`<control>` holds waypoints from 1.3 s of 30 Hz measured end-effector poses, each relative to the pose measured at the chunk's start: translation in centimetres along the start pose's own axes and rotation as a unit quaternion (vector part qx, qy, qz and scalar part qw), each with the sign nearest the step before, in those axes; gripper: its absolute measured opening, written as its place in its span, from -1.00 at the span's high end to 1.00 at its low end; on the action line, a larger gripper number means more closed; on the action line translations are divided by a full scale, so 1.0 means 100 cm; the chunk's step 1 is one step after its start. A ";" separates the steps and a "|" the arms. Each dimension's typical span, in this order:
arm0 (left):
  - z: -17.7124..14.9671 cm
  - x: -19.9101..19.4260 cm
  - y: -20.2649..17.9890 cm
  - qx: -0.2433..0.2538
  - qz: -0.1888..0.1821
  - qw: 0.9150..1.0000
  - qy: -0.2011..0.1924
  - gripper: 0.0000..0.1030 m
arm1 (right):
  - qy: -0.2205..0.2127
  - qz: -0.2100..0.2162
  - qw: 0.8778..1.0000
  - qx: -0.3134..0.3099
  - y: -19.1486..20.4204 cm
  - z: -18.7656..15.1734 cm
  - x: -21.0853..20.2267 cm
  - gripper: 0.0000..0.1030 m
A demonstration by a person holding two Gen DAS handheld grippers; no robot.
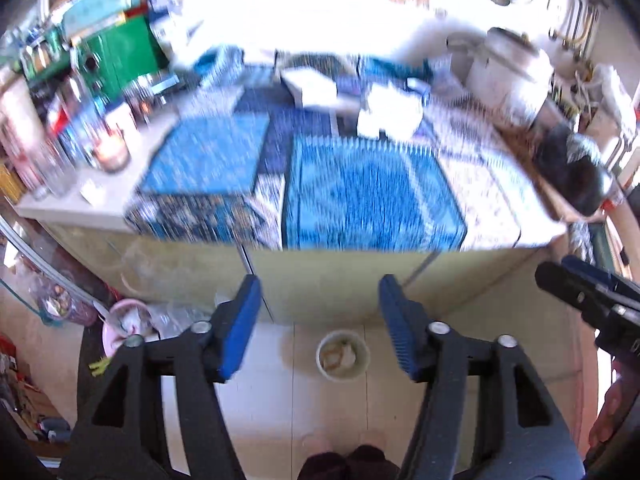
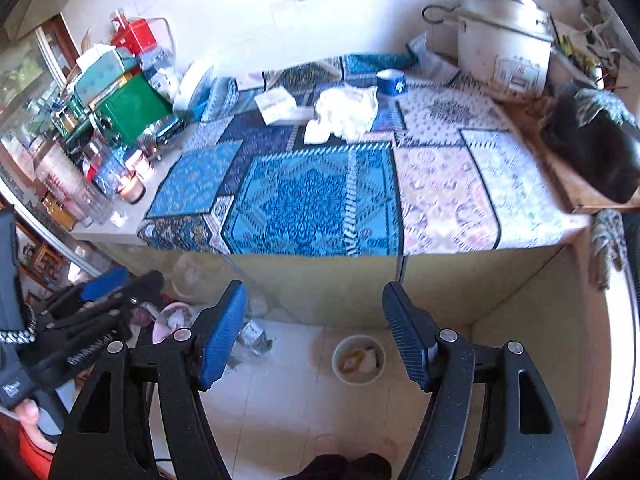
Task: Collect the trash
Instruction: 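Raise both tools back toward the counter and the white cloth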
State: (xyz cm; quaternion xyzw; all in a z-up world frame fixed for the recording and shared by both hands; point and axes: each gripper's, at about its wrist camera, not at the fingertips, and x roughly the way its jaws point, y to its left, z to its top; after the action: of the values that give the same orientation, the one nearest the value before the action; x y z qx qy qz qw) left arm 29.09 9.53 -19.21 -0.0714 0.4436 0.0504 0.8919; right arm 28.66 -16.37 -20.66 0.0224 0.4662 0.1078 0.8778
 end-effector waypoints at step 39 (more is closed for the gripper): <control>0.279 0.186 -0.006 -0.082 0.060 0.995 -0.024 -0.65 | 0.036 0.023 0.999 -0.002 -0.102 0.228 0.149 -0.30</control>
State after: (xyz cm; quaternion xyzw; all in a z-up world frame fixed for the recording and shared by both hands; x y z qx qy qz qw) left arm 62.27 14.19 -17.36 -0.1162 0.4200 0.1414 0.8889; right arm 57.23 -21.77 -21.35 0.0272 0.4966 0.1292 0.8579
